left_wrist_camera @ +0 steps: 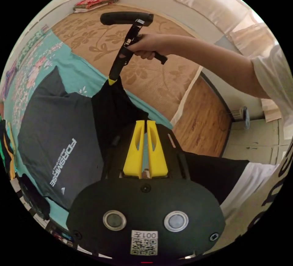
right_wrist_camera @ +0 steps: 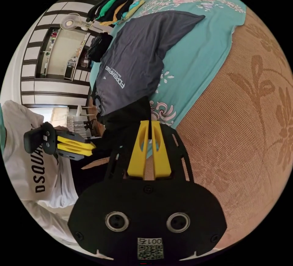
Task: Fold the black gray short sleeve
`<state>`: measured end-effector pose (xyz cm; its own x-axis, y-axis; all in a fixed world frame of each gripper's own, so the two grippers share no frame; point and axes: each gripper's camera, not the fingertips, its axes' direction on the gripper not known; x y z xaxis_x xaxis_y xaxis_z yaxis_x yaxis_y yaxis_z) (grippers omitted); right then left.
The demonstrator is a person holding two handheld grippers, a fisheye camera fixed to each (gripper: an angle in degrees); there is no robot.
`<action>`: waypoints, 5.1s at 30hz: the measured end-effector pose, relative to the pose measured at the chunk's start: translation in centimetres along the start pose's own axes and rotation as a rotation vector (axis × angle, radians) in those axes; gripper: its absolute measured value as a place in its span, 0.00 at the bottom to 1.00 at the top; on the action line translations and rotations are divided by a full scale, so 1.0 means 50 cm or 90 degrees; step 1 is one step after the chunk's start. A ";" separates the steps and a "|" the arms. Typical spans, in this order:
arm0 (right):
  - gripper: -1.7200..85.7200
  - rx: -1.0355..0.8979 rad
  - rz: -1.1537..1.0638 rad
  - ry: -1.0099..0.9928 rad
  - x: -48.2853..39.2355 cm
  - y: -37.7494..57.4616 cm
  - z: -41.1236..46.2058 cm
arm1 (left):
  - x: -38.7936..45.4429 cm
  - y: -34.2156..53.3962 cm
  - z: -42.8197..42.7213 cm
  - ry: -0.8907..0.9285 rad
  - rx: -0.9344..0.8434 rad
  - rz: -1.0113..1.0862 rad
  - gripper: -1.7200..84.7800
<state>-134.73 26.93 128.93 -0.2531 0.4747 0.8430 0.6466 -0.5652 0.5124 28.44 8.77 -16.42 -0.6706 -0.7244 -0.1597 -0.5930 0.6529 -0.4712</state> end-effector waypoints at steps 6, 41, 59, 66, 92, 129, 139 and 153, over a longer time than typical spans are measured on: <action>0.03 -0.011 0.016 -0.017 0.005 0.012 0.012 | -0.042 -0.051 0.124 0.094 -0.046 -0.007 0.01; 0.03 -0.010 0.013 0.264 -0.340 0.035 0.169 | -0.106 0.019 0.359 -0.046 -0.040 0.085 0.02; 0.10 0.053 -0.055 0.368 -0.461 -0.089 0.097 | -0.135 0.015 0.398 0.121 -0.066 -0.019 0.12; 0.15 0.124 -0.132 0.395 -0.398 -0.444 0.095 | -0.106 0.014 0.403 0.105 -0.052 -0.042 0.12; 0.12 0.064 -0.095 0.700 -0.370 -0.609 0.149 | 0.044 0.046 0.301 0.148 -0.071 -0.015 0.14; 0.02 -0.168 -0.018 0.028 -0.205 -0.248 0.099 | 0.165 0.227 -0.358 0.299 0.086 -0.032 0.01; 0.03 0.062 0.030 -0.159 -0.196 -0.386 0.028 | -0.132 0.349 -0.616 0.312 0.168 -0.149 0.01; 0.10 0.111 0.015 0.049 -0.271 -0.488 0.148 | -0.336 0.547 -0.799 0.287 0.168 -0.448 0.03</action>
<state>-141.76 39.30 103.78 -0.2867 0.4056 0.8679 0.7659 -0.4472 0.4619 5.67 47.63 8.01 -0.3333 -0.7465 0.5760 -0.8503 -0.0260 -0.5257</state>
